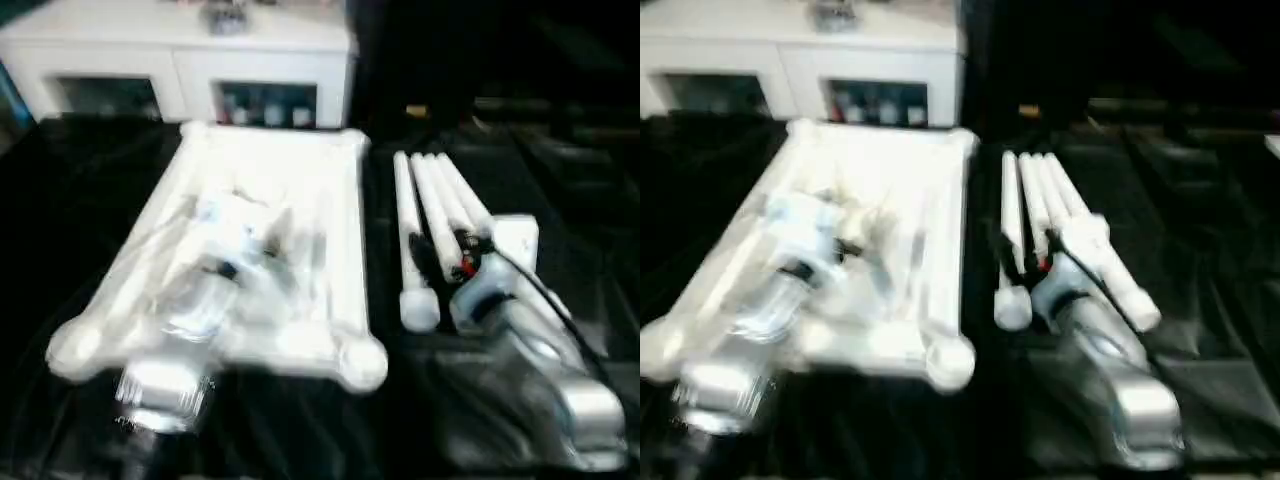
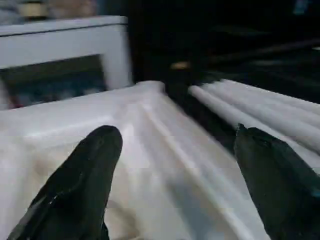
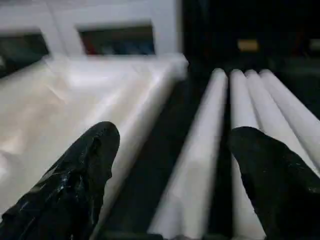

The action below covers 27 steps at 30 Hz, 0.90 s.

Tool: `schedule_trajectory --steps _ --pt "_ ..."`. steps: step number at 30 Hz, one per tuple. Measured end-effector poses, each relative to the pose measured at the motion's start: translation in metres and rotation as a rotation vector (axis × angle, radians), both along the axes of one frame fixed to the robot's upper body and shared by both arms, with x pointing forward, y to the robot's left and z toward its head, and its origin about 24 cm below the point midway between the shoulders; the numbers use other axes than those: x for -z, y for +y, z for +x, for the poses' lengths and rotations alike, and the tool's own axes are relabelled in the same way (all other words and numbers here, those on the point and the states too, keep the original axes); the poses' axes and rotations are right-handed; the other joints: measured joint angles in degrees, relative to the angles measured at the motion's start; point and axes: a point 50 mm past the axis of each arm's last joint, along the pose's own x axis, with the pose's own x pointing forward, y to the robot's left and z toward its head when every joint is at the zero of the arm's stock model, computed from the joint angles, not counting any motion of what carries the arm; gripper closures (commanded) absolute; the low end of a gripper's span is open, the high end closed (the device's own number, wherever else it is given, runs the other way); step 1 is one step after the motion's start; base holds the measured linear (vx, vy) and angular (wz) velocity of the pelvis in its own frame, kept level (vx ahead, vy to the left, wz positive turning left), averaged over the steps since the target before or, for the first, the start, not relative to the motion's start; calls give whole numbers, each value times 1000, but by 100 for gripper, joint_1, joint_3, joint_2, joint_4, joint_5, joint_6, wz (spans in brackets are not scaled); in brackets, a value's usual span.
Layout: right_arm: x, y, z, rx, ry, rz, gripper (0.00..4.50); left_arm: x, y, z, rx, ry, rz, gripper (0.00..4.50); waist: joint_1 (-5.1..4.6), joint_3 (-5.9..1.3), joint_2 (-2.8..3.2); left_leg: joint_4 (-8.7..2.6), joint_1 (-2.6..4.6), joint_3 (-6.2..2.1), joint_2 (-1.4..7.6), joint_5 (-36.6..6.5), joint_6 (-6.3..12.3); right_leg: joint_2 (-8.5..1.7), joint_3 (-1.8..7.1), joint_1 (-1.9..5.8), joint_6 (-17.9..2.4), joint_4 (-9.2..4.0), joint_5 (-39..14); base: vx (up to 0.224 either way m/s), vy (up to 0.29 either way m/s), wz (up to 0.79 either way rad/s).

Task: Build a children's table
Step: Move to table, then move table base

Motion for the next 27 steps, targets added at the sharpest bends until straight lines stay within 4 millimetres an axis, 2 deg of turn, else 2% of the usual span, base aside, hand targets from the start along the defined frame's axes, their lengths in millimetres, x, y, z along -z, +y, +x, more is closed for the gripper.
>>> schedule_trajectory --steps 1,2,3,4,5,6,8,9,10,11,13,14,16,19,22,26,27 --pt "-2 2 0 -34 -10 -6 55 1 3 -1 -1 3 14 44 -24 -7 24 -165 -63 -147 -20 58 -87 -45 -78 19 18 -51 32 43 32 -55" --pt "-4 4 0 -59 -18 -12 55 1 5 -2 0 5 22 44 -15 -12 95 -368 -53 -254 45 118 -190 -43 -201 46 18 -103 63 -80 9 -33" --pt "-7 5 1 -89 -28 -19 55 1 6 -3 6 8 29 44 -9 -2 224 -632 -2 -354 173 178 -291 -23 -377 99 22 -160 95 -74 125 -19" --pt "-6 7 -1 -130 -25 -11 55 5 9 -4 14 25 46 44 -30 48 325 -611 -6 -362 270 232 -295 -39 -546 234 -41 -295 136 -74 125 -19" --pt "-5 11 -2 -163 -20 -6 55 7 12 -6 19 39 60 44 -72 62 373 -621 13 -363 294 218 -304 -23 -593 287 -127 -327 147 -32 198 -8" --pt "-5 16 -4 -230 -21 -4 55 9 17 -6 36 52 94 44 -143 79 412 -622 8 -362 313 226 -224 -33 -620 360 -262 -354 97 -51 148 13" --pt "-7 15 -5 -328 -24 -35 55 13 24 -7 102 76 164 44 -154 79 408 -618 3 -321 311 258 -172 -56 -632 438 -274 -387 67 -55 127 14" --pt "-8 13 -6 -352 -26 -48 55 15 24 -7 129 88 184 44 -156 80 389 -616 6 -276 307 263 -167 -99 -635 451 -260 -400 73 -67 59 12" --pt "-9 9 -6 -396 -20 -65 55 18 23 -6 186 110 213 44 -154 79 338 -623 20 -199 319 263 -167 -152 -635 468 -204 -387 56 -67 59 12" --pt "-9 7 -5 -427 -15 -76 55 20 21 -6 236 127 235 44 -153 98 329 -644 33 -136 325 262 -167 -185 -618 467 -128 -375 10 -67 14 19" --pt "-12 5 -4 -473 -19 -96 55 24 13 -7 341 150 260 44 -156 134 288 -768 73 14 327 262 -167 -253 -573 458 -20 -381 -57 -65 -8 16" --pt "-13 5 -3 -495 -23 -105 55 24 12 -7 382 154 272 44 -153 144 268 -801 74 55 335 263 -167 -274 -575 445 -19 -382 -58 -56 -24 11" --pt "-12 2 -3 -545 -16 -133 53 24 13 -4 456 161 295 17 -140 145 246 -845 66 89 351 289 -174 -289 -584 417 -22 -371 -56 0 0 0" --pt "-13 -3 -4 -631 8 -173 53 24 20 6 539 206 349 3 -81 149 240 -900 65 147 411 451 -155 -279 -600 382 -28 -333 -47 0 0 0" --pt "-15 -4 -7 -724 24 -194 53 31 19 12 613 277 416 3 -21 148 243 -909 82 220 472 461 -172 -268 -599 379 -28 -320 -47 0 0 0" --pt "-15 -9 -11 -808 69 -233 53 46 23 19 665 390 467 3 4 147 244 -915 82 264 532 524 -195 -236 -594 374 -80 -296 -12 0 0 0" --pt "-15 -10 -12 -815 75 -236 53 48 24 20 673 412 472 19 5 147 243 -915 82 268 535 525 -196 -235 -593 371 -81 -287 -10 0 0 0"
